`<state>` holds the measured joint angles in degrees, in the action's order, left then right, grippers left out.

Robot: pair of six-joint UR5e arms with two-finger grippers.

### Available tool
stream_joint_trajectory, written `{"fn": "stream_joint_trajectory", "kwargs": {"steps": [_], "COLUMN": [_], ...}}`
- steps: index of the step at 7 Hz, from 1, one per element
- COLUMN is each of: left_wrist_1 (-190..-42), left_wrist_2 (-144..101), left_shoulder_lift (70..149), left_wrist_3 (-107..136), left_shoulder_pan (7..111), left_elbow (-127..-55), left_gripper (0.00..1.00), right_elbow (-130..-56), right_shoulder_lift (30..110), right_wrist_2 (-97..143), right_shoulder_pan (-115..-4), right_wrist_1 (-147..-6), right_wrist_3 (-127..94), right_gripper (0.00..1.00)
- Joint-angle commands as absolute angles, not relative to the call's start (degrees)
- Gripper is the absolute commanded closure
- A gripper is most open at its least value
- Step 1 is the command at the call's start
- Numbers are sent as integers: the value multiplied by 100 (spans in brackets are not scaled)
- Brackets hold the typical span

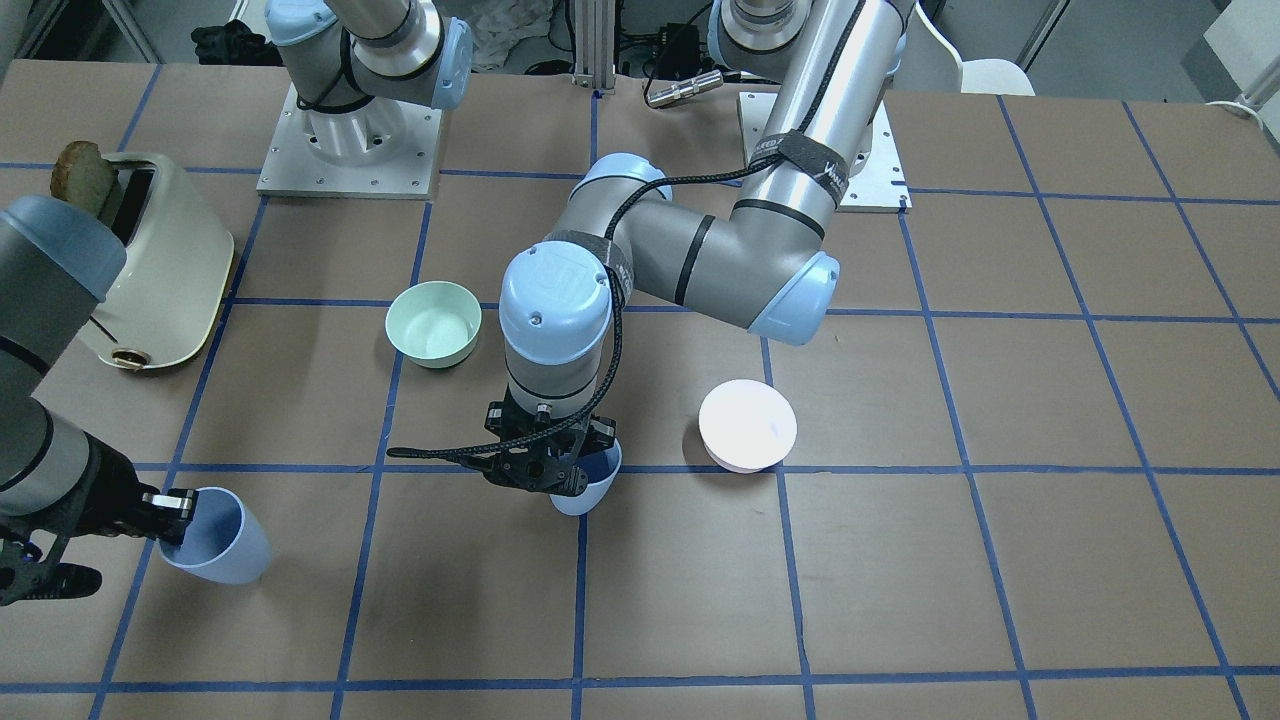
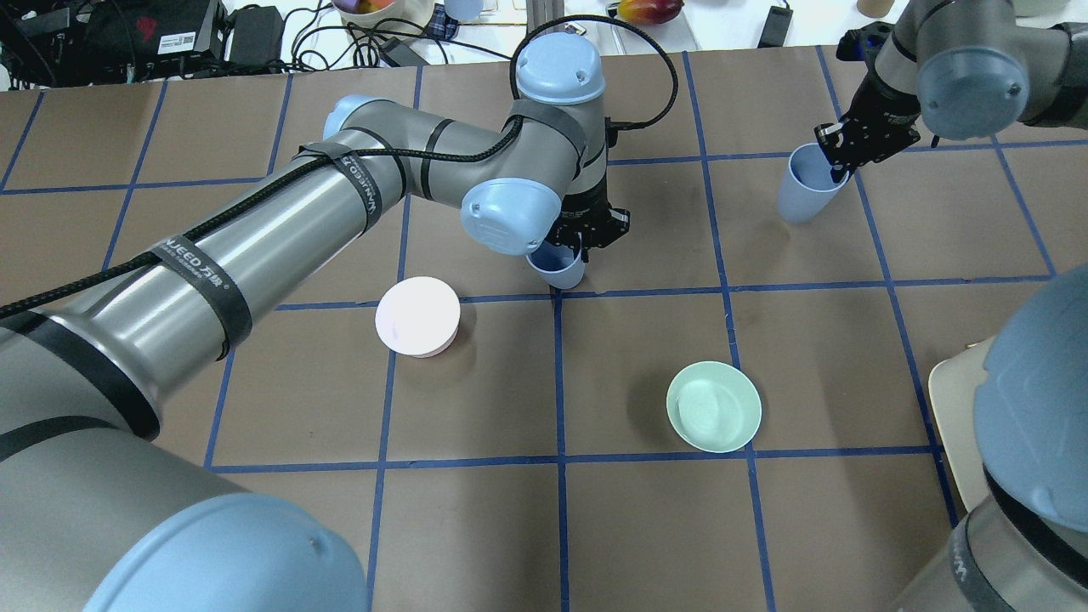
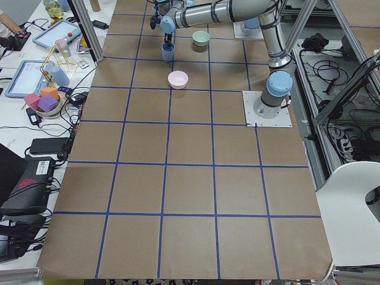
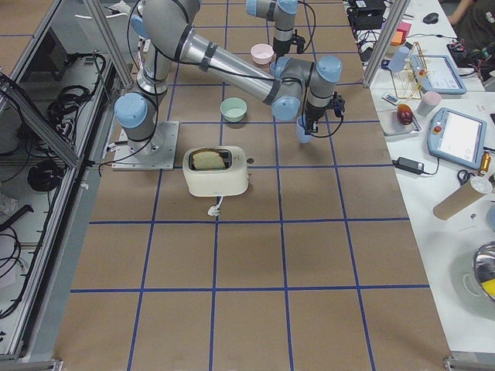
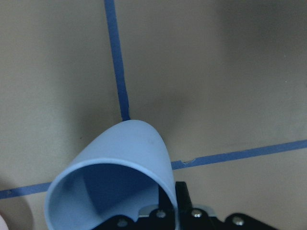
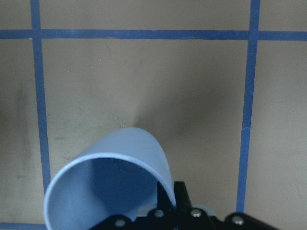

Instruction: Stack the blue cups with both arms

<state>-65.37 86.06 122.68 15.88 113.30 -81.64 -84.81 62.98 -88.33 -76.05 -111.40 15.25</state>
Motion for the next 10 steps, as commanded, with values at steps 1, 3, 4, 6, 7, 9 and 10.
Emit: {"fn": "stream_joint_trajectory", "kwargs": {"steps": [1, 3, 4, 6, 7, 9, 10], "left_wrist_1": [-7131, -8667, -9310, -10269, -10649, -9755, -9390], "left_wrist_2": [8613, 8665, 8701, 8675, 8701, 8701, 8701], "left_shoulder_lift": [11964, 11481, 11130, 10261, 9865, 9222, 9063], "left_wrist_3": [1512, 577, 345, -51, -61, -61, -44], "left_shoulder_pan": [11085, 10820, 10524, 10092, 9724, 9335, 9334], "left_elbow": [-7903, -7437, -7427, -7453, -7627, -8521, -8839], "left_gripper": [0, 0, 0, 0, 0, 1, 1], "right_elbow": [-8097, -7736, -7673, -7690, -7699, -7743, -7821], "right_shoulder_lift": [6433, 6521, 6661, 6872, 6873, 6812, 6812], "right_wrist_2": [-8545, -8586, -8543, -8517, -8517, -8525, -8534], "right_shoulder_pan": [-7855, -8758, -9146, -9631, -10016, -10484, -10538], "right_wrist_1": [-10585, -10250, -10100, -9784, -9791, -9765, -9660], "right_wrist_3": [1164, -4, -566, -1095, -1525, -2072, -2118], "right_gripper": [100, 100, 100, 100, 100, 100, 100]}}
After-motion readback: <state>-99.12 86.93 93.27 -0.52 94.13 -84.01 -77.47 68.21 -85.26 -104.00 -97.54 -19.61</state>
